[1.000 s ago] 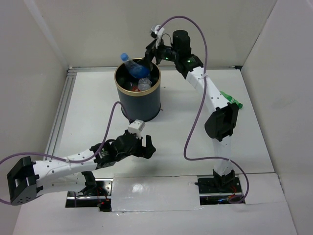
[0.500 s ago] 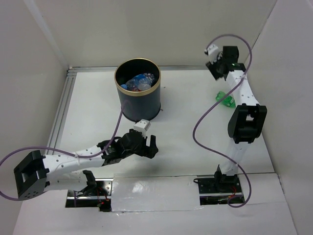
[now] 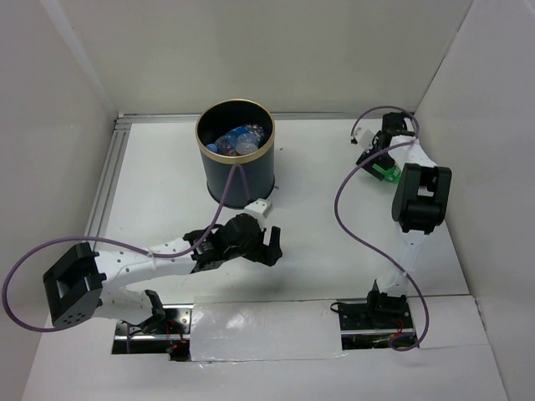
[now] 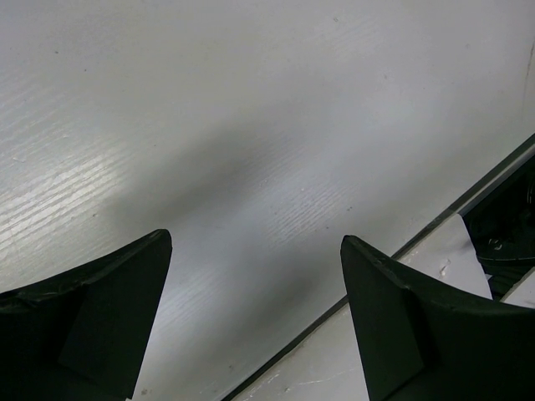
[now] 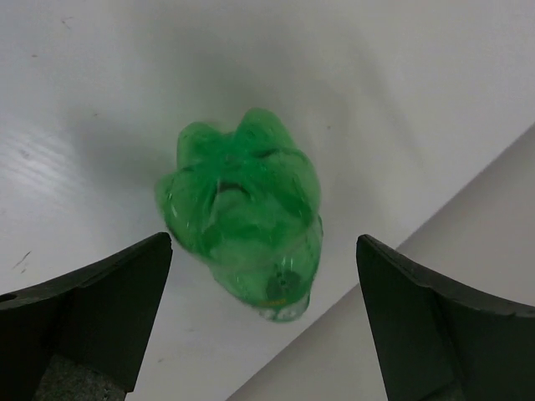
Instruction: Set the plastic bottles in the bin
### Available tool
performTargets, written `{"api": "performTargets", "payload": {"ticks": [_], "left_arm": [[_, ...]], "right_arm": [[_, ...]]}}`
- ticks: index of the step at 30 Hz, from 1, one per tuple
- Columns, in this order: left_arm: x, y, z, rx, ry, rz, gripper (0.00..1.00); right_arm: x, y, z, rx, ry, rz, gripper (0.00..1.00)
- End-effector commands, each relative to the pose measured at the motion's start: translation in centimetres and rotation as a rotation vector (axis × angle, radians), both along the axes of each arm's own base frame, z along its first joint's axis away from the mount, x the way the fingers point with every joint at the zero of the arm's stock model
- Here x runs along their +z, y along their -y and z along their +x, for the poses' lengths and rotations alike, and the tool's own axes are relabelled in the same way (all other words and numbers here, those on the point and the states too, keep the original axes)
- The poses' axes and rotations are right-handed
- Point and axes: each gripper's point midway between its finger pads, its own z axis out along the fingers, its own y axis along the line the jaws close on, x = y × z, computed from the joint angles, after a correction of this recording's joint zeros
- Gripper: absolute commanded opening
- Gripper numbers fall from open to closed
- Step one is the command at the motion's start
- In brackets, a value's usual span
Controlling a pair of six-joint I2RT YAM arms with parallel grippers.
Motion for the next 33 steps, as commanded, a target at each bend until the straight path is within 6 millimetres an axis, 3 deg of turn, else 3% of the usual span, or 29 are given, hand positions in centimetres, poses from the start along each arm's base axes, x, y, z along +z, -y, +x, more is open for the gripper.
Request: {"api": "performTargets", "payload": {"ticks": [1, 5, 9, 11, 13, 14, 16, 19, 20, 21, 22, 23, 24, 25, 26, 27, 28, 29, 30, 32, 33], "left_arm": [[1.6, 1.3, 0.6, -0.016, 0.017, -0.034, 0.94], [1.2, 1.0, 0.5, -0.016, 0.001, -0.008, 0.94], [1.5, 0.8, 0.5, -0.001, 0.004, -0.012, 0.94], [1.2, 0.3, 0.5, 0.015, -0.001, -0.003, 0.94], [1.4, -0.1, 0.5, 0.025, 0.006, 0.002, 0.94], [1.9, -0.5, 0.5, 0.041, 0.012, -0.007, 0.94], [2.2, -1.1, 0.4, 0.05, 0.022, -0.008, 0.94], [3.5, -2.0, 0.3, 0.069, 0.053, -0.034, 0.94], [3.3, -2.5, 0.2, 0.077, 0.055, -0.026, 0.94], [4.6, -2.8, 0.3, 0.091, 0.083, -0.055, 0.94], [4.6, -3.1, 0.2, 0.092, 0.085, -0.06, 0.94], [4.5, -3.8, 0.4, 0.114, 0.096, -0.057, 0.94], [4.7, -4.2, 0.5, 0.126, 0.108, -0.062, 0.94], [5.6, -4.8, 0.6, 0.147, 0.134, -0.082, 0.94], [5.1, -5.4, 0.5, 0.156, 0.138, -0.075, 0.94], [5.2, -5.8, 0.5, 0.174, 0.143, -0.083, 0.94], [5.0, -6.6, 0.6, 0.197, 0.156, -0.072, 0.94], [5.6, -7.1, 0.5, 0.216, 0.165, -0.103, 0.94], [5.0, -7.6, 0.3, 0.232, 0.159, -0.105, 0.94], [4.8, -8.2, 0.1, 0.253, 0.156, -0.126, 0.94], [4.7, -8.8, -0.1, 0.266, 0.161, -0.141, 0.94]], "right_arm": [[-1.8, 1.9, 1.4, 0.031, -0.004, -0.048, 0.98], [-5.1, 2.7, 2.0, 0.027, -0.047, -0.055, 0.98], [-5.9, 2.7, 2.2, 0.066, -0.061, -0.037, 0.91], [-6.4, 2.1, 1.5, 0.099, -0.086, 0.017, 0.74], [-6.5, 1.2, -0.5, 0.144, -0.161, 0.076, 0.56], [-5.3, -0.1, -1.9, 0.18, -0.193, 0.161, 0.37], [-2.5, -3.1, -2.3, 0.277, -0.154, 0.313, 0.28], [5.5, -6.8, -2.9, 0.376, -0.042, 0.458, 0.21], [9.4, -9.4, -2.1, 0.444, 0.056, 0.55, 0.21], [14.1, -10.7, -1.6, 0.49, 0.175, 0.555, 0.2], [17.3, -12.2, -1.4, 0.469, 0.245, 0.619, 0.2], [20.3, -14.9, -1.3, 0.517, 0.32, 0.693, 0.2], [26.3, -16.2, -0.9, 0.592, 0.507, 0.675, 0.2], [28.7, -18.0, -1.4, 0.572, 0.543, 0.763, 0.21], [30.3, -21.2, -2.3, 0.633, 0.564, 0.824, 0.21], [34.5, -22.8, -2.6, 0.705, 0.694, 0.824, 0.21], [35.4, -24.7, -3.1, 0.699, 0.675, 0.911, 0.21], [37.6, -26.4, -3.6, 0.729, 0.709, 0.94, 0.22], [39.3, -29.4, -4.0, 0.792, 0.74, 0.979, 0.22], [41.0, -32.3, -4.7, 0.792, 0.717, 1.099, 0.22], [42.1, -34.8, -4.8, 0.846, 0.731, 1.146, 0.22]]}}
